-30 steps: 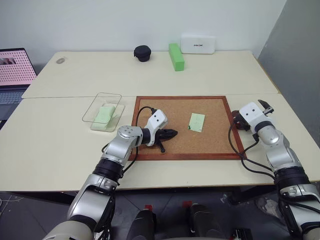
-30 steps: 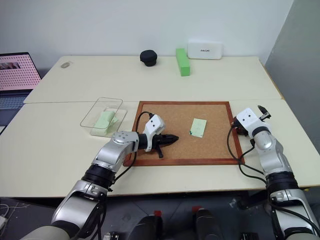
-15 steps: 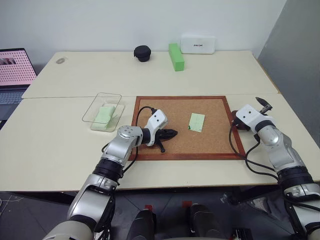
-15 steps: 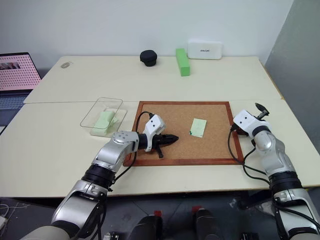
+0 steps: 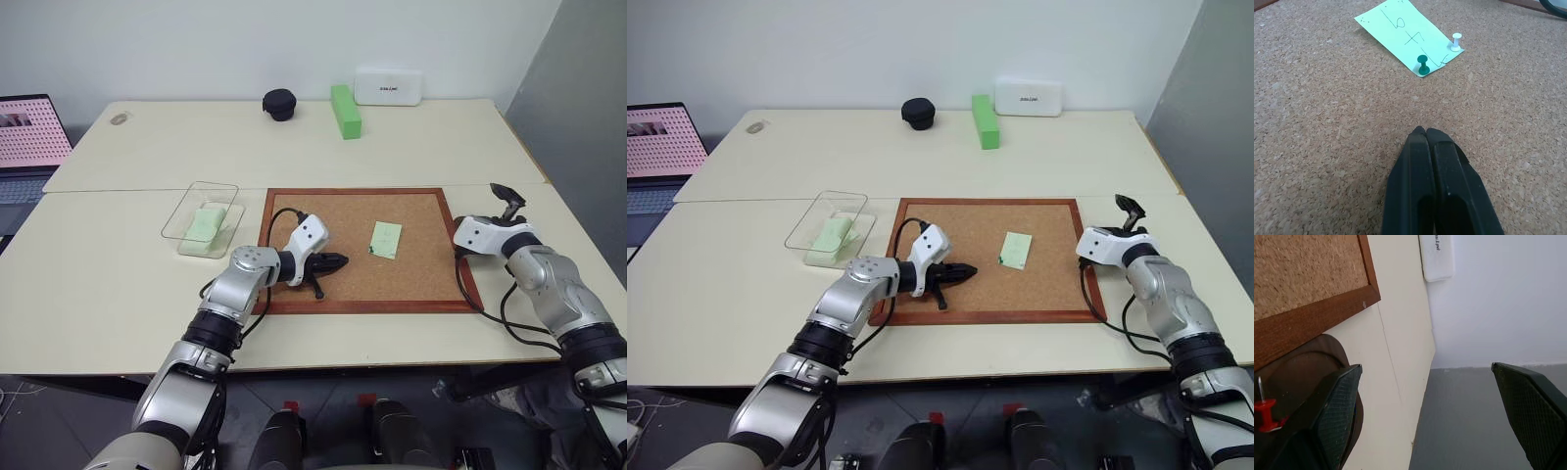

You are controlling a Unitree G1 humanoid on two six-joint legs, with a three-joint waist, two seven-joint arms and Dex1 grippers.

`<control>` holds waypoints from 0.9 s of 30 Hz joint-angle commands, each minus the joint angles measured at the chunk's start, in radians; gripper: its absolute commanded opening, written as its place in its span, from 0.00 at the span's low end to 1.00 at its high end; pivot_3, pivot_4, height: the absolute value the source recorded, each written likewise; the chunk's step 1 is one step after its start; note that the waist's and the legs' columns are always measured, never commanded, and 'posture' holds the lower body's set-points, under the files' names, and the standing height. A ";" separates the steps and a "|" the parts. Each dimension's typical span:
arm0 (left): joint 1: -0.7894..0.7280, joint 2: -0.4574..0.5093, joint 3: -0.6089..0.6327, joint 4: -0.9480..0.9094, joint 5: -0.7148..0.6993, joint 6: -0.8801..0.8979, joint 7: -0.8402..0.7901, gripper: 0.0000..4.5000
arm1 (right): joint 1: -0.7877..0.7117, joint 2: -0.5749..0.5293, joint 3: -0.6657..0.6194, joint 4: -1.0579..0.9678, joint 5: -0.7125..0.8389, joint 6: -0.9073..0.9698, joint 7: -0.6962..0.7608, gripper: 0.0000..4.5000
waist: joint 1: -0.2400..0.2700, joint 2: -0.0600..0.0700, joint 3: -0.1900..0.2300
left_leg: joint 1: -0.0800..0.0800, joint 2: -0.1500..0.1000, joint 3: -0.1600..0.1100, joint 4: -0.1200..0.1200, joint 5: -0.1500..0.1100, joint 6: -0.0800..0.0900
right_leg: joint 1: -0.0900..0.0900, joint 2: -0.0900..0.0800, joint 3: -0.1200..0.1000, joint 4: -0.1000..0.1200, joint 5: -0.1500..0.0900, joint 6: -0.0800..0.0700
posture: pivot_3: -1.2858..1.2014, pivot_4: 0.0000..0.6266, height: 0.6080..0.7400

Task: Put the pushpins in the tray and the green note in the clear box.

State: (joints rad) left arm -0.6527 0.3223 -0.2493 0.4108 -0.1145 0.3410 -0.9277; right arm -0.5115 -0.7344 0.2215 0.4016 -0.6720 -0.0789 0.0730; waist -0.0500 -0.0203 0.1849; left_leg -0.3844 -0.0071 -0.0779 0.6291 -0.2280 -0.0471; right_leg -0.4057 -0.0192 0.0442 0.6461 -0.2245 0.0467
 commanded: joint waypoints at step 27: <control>0.019 -0.011 -0.022 0.016 0.027 0.027 0.010 0.00 | 0.233 0.316 -0.176 -0.522 0.910 0.400 0.537 1.00 | 0.006 0.000 0.000 | 0.000 0.001 -0.001 0.000 0.000 0.000 | 0.001 0.000 -0.001 0.000 0.000 0.000 | 0.52 0.24 1.00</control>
State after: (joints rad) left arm -0.6504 0.3150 -0.2485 0.4085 -0.1133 0.3430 -0.9235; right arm -0.2653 -0.4066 0.0280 -0.1455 0.2897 0.4137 0.5988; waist -0.0442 -0.0201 0.1848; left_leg -0.3843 -0.0065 -0.0790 0.6292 -0.2281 -0.0470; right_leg -0.4051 -0.0189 0.0428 0.6457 -0.2248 0.0466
